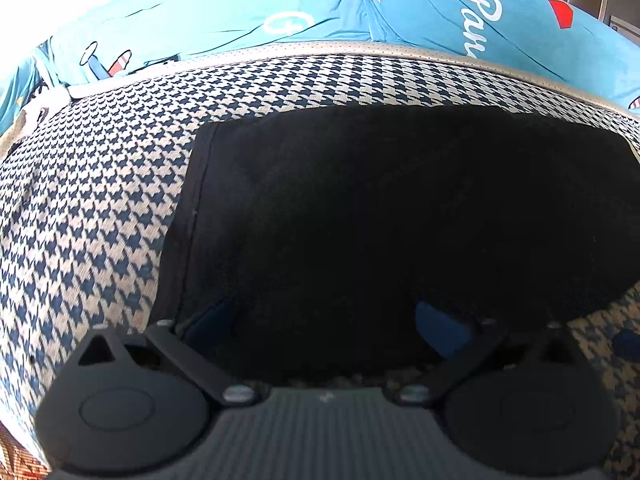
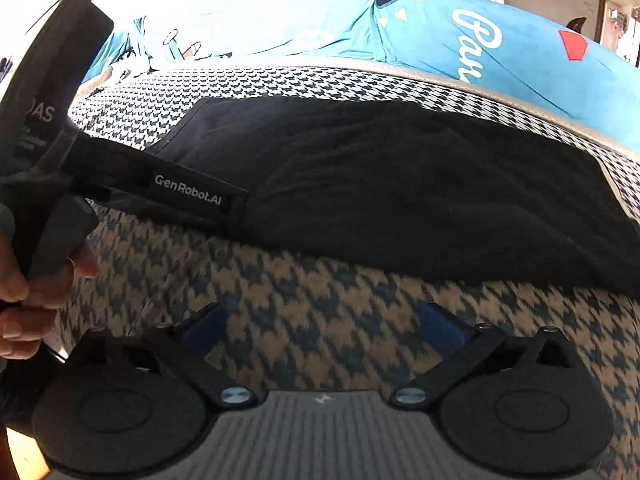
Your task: Fold clothes
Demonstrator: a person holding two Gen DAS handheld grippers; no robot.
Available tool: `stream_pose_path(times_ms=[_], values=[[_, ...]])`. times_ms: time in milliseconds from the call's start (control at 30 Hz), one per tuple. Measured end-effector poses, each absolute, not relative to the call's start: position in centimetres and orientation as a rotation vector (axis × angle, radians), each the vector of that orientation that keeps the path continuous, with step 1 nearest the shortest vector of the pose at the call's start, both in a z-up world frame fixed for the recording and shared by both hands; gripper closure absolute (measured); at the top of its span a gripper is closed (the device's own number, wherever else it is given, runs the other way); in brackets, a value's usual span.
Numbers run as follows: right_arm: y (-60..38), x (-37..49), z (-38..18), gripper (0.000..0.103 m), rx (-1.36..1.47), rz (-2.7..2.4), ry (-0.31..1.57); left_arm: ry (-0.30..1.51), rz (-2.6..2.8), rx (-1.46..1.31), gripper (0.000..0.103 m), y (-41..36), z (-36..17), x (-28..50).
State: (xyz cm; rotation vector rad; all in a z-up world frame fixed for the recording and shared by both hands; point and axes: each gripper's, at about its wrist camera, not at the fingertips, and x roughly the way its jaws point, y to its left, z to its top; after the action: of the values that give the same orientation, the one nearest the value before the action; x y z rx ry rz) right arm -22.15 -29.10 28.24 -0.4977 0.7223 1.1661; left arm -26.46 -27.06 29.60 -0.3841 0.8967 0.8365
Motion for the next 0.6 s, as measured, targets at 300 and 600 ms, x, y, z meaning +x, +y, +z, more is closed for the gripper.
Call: stream_pose_path(times_ms=[300, 600], values=[[-30.3, -21.7, 29.6, 0.000, -0.500, 1.193, 0.731, 0.837, 0.821, -0.461, 0.000, -28.0, 30.8, -28.0], [-29.4, -16.6, 32.2, 0.003, -0.458, 1.175, 0.702, 0.805, 0.819, -0.513, 0.000, -26.3, 31.3, -24.9]])
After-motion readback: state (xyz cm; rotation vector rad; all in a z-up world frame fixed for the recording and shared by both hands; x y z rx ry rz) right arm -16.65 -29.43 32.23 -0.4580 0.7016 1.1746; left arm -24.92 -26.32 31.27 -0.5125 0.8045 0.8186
